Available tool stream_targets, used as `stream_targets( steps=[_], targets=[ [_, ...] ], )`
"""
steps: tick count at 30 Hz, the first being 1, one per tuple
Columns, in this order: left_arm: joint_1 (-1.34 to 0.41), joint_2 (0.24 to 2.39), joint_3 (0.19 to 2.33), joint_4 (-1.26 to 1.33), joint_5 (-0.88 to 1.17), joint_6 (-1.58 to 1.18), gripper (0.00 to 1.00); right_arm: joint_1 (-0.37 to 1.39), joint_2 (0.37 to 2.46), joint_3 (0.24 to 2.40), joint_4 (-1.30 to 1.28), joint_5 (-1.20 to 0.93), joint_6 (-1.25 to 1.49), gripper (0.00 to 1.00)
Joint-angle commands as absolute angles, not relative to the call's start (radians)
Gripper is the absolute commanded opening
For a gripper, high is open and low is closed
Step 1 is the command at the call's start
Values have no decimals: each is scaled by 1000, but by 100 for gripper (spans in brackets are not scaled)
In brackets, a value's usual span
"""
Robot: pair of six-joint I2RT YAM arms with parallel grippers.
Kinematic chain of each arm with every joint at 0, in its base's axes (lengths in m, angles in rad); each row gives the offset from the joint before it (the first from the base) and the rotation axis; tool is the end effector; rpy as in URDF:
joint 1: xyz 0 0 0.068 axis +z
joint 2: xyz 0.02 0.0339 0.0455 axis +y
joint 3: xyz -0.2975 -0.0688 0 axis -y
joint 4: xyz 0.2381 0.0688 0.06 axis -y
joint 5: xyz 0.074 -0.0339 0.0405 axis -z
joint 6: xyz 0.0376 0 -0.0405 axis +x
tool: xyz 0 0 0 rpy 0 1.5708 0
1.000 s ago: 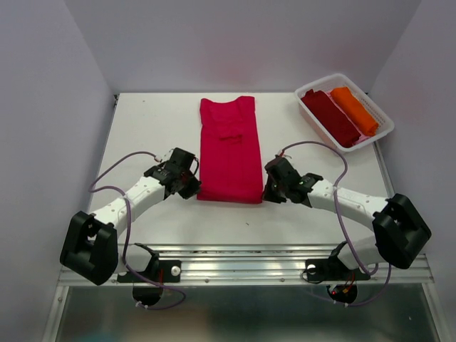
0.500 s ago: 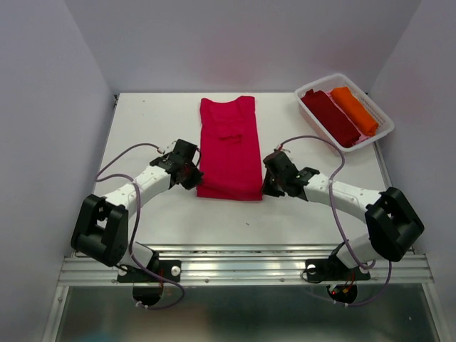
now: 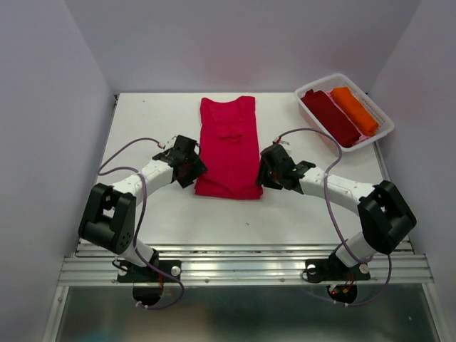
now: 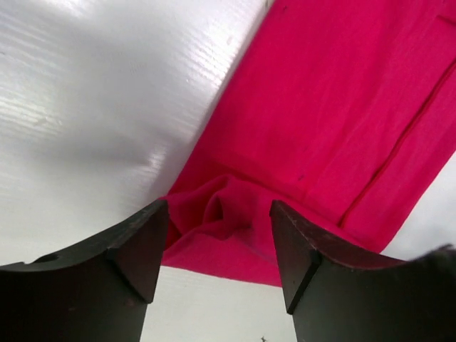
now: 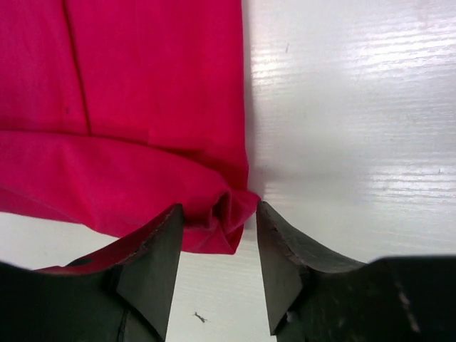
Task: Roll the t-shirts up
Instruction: Roll the T-shirt to the center of the board.
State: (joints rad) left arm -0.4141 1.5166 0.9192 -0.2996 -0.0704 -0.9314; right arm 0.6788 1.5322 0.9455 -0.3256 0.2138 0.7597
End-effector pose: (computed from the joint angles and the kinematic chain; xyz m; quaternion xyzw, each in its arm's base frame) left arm 0.2794 -0.1199 0.2391 -0.2525 0.9089 -0.1799 0.2791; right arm 0.2446 0.1870 0.2413 0.0725 0.9387 0.1358 0.3084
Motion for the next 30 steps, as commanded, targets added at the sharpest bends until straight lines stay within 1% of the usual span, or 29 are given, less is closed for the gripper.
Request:
stream_targets(
  steps=[1, 5, 8, 11, 13, 15, 16, 17, 18, 20, 22, 25, 30],
  targets=[
    [-407, 1465, 945, -258, -129, -888, 72, 670, 1511, 994, -282, 287, 738, 52],
    [-407, 1430, 960, -279, -182, -865, 72, 670, 1488, 993, -281, 282, 718, 53],
    [-407, 1393, 957, -302, -236, -845, 72, 670, 1456, 971, -278, 236, 703, 53],
    [-408, 1345, 943, -311, -281, -825, 68, 670, 1401, 934, -265, 212, 681, 52],
    [-410, 1318, 933, -311, -291, -810, 61, 670, 1364, 914, -255, 181, 672, 49],
    [-417, 1281, 913, -299, -284, -773, 39, 670, 1326, 894, -245, 141, 657, 41],
    [-431, 1270, 905, -295, -272, -762, 30, 679, 1322, 893, -245, 129, 652, 28],
    [-440, 1252, 888, -279, -261, -737, 11, 680, 1330, 893, -250, 102, 644, 21],
    [-451, 1246, 881, -270, -247, -726, 0, 692, 1344, 897, -256, 91, 643, 9],
    [-488, 1243, 862, -252, -184, -706, 0, 702, 1371, 902, -255, 74, 635, 1],
    [-523, 1255, 851, -232, -132, -696, 0, 712, 1406, 907, -239, 61, 630, 1],
    [-531, 1278, 825, -187, -57, -692, 0, 712, 1442, 922, -226, 49, 624, 1],
    [-531, 1362, 824, -146, -25, -675, 0, 712, 1489, 946, -227, 51, 601, 1]
  ],
)
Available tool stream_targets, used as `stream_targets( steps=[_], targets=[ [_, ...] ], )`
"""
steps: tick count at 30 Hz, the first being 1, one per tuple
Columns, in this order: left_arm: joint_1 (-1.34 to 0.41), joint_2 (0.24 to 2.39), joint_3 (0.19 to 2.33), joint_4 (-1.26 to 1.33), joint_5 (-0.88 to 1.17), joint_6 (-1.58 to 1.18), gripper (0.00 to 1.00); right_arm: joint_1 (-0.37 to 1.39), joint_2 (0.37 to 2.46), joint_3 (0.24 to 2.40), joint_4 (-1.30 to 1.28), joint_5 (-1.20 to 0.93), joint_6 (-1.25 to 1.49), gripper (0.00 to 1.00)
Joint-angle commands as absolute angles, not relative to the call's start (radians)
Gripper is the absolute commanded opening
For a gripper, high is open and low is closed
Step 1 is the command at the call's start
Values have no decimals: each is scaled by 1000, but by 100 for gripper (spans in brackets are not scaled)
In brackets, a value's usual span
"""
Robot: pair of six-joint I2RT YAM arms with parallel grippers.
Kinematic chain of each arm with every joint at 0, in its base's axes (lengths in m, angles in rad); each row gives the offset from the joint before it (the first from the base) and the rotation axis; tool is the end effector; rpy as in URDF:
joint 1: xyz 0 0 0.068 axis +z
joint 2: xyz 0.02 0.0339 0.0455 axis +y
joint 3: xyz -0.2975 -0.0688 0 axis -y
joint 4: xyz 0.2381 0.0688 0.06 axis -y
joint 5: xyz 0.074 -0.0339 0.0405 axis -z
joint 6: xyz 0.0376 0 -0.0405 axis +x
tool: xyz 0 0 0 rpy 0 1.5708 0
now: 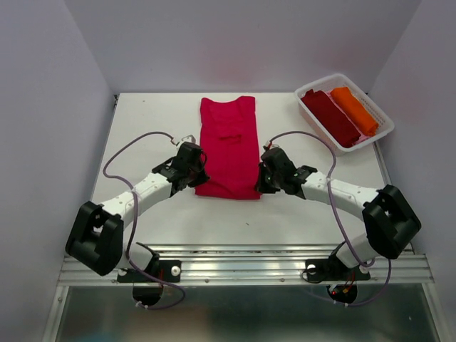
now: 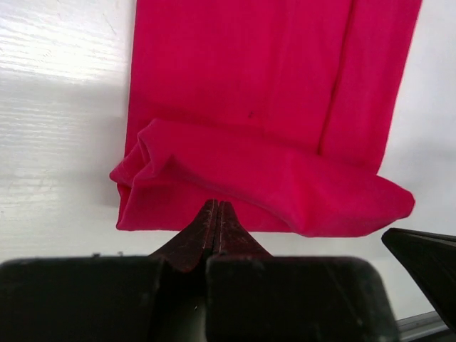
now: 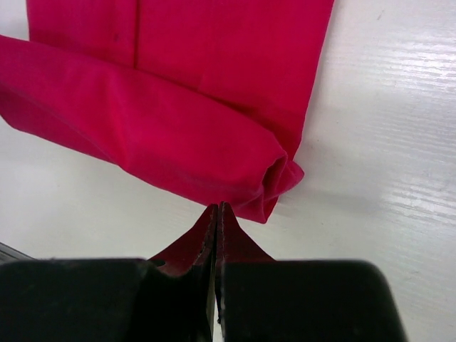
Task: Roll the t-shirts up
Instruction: Roll the T-shirt to the center of the board.
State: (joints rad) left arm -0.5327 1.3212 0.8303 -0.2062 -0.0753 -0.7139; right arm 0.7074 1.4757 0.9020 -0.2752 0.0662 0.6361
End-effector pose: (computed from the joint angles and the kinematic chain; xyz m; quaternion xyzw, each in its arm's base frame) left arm 0.2343 -0.1348 0.2709 -0.0978 0.9003 -0.2191 0.3632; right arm 0.2281 0.1918 0.2471 -0.0216 0.9349 0.1954 0.2955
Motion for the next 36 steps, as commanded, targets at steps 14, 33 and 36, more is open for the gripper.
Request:
stream_targets(
  steps=[14, 33, 36],
  targets=[
    [-500, 1542, 908, -91, -55, -623, 0, 712, 1666, 1043, -236, 205, 574, 1],
    [-456, 1621, 933, -87, -97, -646, 0, 693, 1735, 1069, -233, 264, 568, 1],
    [-451, 1631, 943, -126, -118, -655, 0, 693, 1678, 1072, -253, 267, 557, 1]
  ],
)
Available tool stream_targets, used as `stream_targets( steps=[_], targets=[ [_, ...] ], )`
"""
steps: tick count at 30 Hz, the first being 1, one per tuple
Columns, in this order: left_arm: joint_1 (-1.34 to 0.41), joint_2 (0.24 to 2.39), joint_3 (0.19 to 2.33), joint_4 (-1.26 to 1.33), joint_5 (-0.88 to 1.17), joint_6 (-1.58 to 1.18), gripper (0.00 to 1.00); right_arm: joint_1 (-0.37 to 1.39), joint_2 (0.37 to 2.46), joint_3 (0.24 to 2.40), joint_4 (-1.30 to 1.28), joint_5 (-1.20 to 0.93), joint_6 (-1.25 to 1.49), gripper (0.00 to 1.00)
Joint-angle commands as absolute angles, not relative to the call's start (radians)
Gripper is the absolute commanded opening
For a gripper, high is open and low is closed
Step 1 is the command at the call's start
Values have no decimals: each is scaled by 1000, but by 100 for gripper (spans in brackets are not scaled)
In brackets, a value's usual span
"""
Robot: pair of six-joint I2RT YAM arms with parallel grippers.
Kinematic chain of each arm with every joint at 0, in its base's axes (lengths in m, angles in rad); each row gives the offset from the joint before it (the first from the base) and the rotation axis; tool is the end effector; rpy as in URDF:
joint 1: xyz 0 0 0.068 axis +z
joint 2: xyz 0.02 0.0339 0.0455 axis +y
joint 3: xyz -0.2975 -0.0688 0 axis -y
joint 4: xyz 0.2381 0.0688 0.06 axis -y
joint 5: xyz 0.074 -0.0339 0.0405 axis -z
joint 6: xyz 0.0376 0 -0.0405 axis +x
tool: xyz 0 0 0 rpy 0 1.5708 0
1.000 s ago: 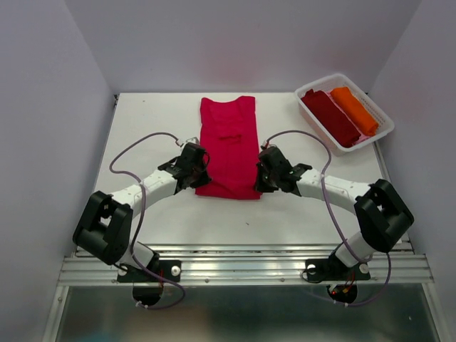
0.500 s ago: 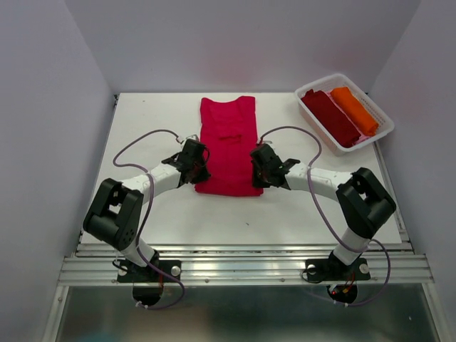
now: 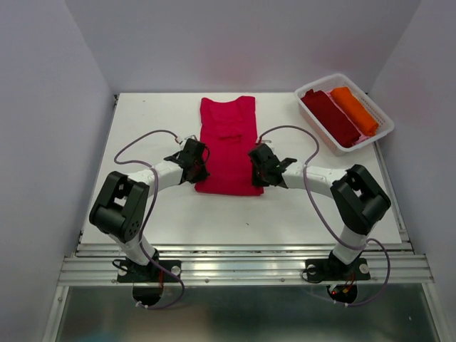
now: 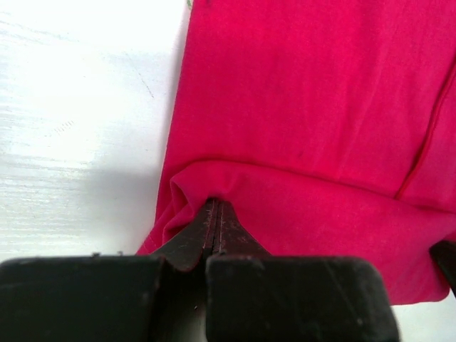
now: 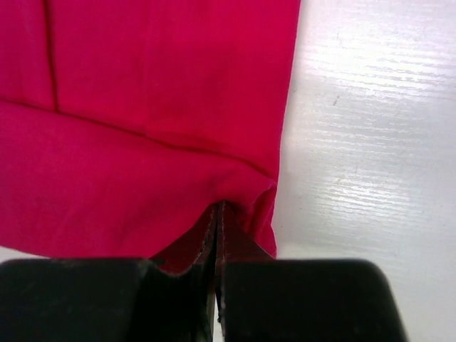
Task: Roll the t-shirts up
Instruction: Roll the T-shirt to the center of the board.
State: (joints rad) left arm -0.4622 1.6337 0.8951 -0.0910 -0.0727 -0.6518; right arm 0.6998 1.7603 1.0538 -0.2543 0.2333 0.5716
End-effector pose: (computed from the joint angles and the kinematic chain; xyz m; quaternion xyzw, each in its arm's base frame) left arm 0.2970 -0.1449 0.2122 -0.1013 0.9261 -0.1626 0.3251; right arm 0.2806 0.2249 0.2061 -0.0258 0.9477 0.0878 0.3059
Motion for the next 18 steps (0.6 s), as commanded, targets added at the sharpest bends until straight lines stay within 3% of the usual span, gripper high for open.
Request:
stream_targets(
  steps=[1, 8, 18],
  targets=[
    [-453, 1628, 945, -124, -114, -653, 0, 693, 1666, 1074, -255, 255, 557, 1],
    [-459, 1507, 946, -103, -55, -650, 0, 693, 1597, 1080, -203, 134, 577, 1],
    [-462, 1477, 849, -104, -5, -672, 0, 693, 1697, 1068, -186, 164, 581, 1]
  ],
)
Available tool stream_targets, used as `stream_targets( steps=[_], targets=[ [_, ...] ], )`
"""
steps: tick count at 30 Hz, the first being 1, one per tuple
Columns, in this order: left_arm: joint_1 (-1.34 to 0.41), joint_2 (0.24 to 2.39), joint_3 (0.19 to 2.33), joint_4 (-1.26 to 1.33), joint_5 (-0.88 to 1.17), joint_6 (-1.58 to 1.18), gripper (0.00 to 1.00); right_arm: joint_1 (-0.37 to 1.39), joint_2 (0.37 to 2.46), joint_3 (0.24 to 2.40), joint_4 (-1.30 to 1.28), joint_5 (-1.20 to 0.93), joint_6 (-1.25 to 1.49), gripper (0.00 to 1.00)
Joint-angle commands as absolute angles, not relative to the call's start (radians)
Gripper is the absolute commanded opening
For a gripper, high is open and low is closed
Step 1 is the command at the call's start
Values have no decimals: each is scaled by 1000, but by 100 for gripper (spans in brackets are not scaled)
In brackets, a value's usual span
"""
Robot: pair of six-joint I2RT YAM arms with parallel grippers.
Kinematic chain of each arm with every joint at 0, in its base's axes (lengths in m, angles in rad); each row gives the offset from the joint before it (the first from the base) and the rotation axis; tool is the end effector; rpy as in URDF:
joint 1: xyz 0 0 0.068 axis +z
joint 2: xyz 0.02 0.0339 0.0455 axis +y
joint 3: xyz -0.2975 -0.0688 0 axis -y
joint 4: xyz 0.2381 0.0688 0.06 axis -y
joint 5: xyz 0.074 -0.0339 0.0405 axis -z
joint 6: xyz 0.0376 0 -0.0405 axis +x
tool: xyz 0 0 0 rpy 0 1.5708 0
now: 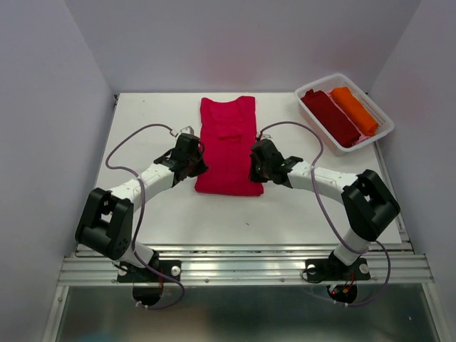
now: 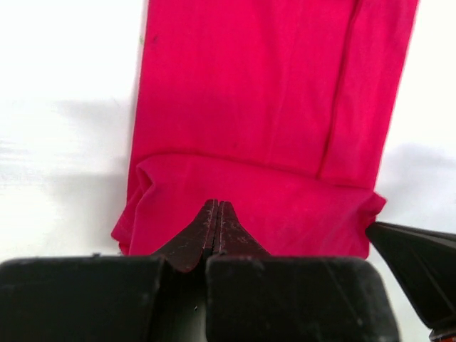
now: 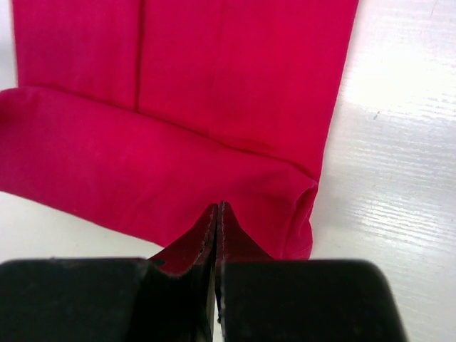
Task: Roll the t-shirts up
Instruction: Roll the T-shirt to the center of the board.
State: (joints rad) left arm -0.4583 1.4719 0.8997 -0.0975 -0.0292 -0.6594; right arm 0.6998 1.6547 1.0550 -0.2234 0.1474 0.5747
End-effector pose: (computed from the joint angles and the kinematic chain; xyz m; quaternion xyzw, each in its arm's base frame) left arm 0.2792 -0.1365 0.2618 -0.0967 0.8949 -0.2197 0.3761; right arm 0.2720 0.2218 0.2436 -0.0312 0.9283 0.1616 0.3335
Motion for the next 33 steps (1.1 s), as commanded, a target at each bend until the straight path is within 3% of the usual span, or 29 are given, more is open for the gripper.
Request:
stream_targets(
  steps=[1, 9, 18, 28, 33],
  targets=[
    [-463, 1482, 833, -92, -5, -686, 0, 693, 1706, 1063, -184, 175, 581, 1],
    [-463, 1546, 784, -93, -5, -681, 0, 693, 1698, 1043, -190, 170, 568, 1],
    [-532, 1361, 831, -101, -45, -655, 0, 729, 1606, 1077, -183, 112, 574, 1],
    [-540, 1520, 778, -20, -28, -710, 0, 755, 1781, 1083, -117, 104, 615, 1],
    [-538, 1559, 791, -20, -6, -696, 0, 755, 1769, 1075, -133, 101, 606, 1]
  ],
)
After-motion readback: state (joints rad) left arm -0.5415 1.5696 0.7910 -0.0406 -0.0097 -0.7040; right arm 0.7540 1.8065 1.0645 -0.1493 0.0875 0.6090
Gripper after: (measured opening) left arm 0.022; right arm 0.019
